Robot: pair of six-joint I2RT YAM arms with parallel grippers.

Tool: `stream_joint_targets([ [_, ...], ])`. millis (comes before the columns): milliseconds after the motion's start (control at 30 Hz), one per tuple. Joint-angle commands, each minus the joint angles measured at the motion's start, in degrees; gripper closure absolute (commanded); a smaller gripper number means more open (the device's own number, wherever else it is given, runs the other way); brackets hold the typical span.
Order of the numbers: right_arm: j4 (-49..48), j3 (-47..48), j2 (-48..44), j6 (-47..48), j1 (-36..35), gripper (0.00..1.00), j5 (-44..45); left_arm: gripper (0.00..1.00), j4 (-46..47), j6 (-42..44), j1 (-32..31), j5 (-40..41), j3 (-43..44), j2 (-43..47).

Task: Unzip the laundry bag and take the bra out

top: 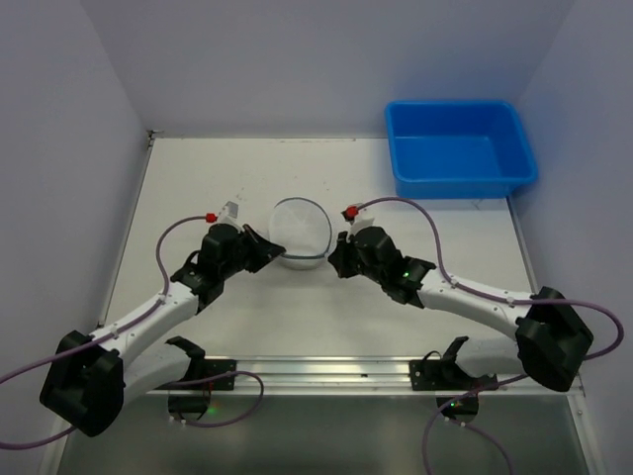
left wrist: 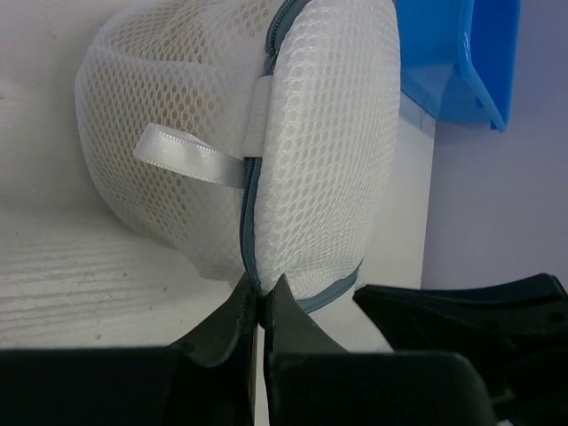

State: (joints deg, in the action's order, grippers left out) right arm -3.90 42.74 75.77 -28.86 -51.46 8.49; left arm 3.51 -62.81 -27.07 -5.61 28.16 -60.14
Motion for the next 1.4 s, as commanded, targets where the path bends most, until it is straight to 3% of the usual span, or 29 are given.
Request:
stream_joint_targets([
  [0, 5.8, -3.4, -6.1, 2.2, 6.3, 1.0, 4.5, 1.0, -1.7, 6.3, 1.6, -0.5, 3.1, -0.2],
  [167, 8.8, -3.5, -10.4, 6.4, 8.8, 1.0, 4.3, 1.0, -5.4, 16.6, 3.3, -2.1, 7.8, -2.5],
  [267, 6.9, -2.9, -10.0, 7.3, 8.3, 1.0, -2.7, 0.97, -2.2, 21.7, 3.8, -2.9, 12.3, -6.9],
  [400, 4.3, -0.9, -6.3, 3.7, 4.6, 1.0, -8.0, 0.74, -2.0, 25.4, 4.3, -7.9, 23.6, -16.7],
  [533, 0.7, 5.1, 0.7, 0.5, -0.6, 1.0, -8.2, 0.54, -0.9, 21.9, 4.7, -10.0, 27.6, -22.3],
  [567, -0.4, 6.4, 1.8, -0.1, -1.9, 1.0, -8.2, 0.34, 0.7, 20.8, 4.7, -10.0, 26.9, -21.6],
  [600, -1.0, 8.4, 2.9, -1.3, -2.3, 1.0, -8.2, 0.22, 0.9, 18.8, 4.8, -9.0, 26.2, -20.8],
  [667, -2.3, 10.1, 6.0, -2.4, -2.9, 1.0, -7.6, 0.03, -1.5, 17.0, 5.0, -6.4, 23.2, -17.2],
  [700, -2.6, 11.5, 6.8, -3.4, -2.8, 1.0, -7.0, 0.0, -2.9, 15.4, 5.1, -3.0, 22.2, -15.8],
  [833, -3.4, 14.0, 9.7, -3.7, -2.8, 1.0, -5.7, 0.0, -6.6, 11.8, 5.3, 1.7, 15.3, -8.2],
  [933, -3.6, 14.7, 10.8, -3.4, -2.9, 1.0, -6.5, 0.04, -4.6, 9.4, 5.1, -2.1, 10.7, -4.7],
  [1133, -3.7, 13.2, 10.2, -3.6, -2.9, 1.0, -6.8, 0.14, 1.0, 6.6, 1.6, -7.8, 8.4, -6.8],
  [1233, -3.5, 12.5, 9.4, -3.4, -3.1, 1.0, -6.9, 0.21, 2.6, 5.9, 0.2, -8.0, 8.1, -8.7],
  [1300, -3.0, 12.2, 9.0, -2.9, -3.4, 1.0, -6.9, 0.32, 3.5, 5.0, 0.0, -8.5, 8.0, -9.9],
  [1367, -2.3, 11.8, 8.5, -2.7, -3.5, 1.0, -6.5, 0.48, 5.0, 4.4, -0.4, -9.3, 7.9, -10.6],
])
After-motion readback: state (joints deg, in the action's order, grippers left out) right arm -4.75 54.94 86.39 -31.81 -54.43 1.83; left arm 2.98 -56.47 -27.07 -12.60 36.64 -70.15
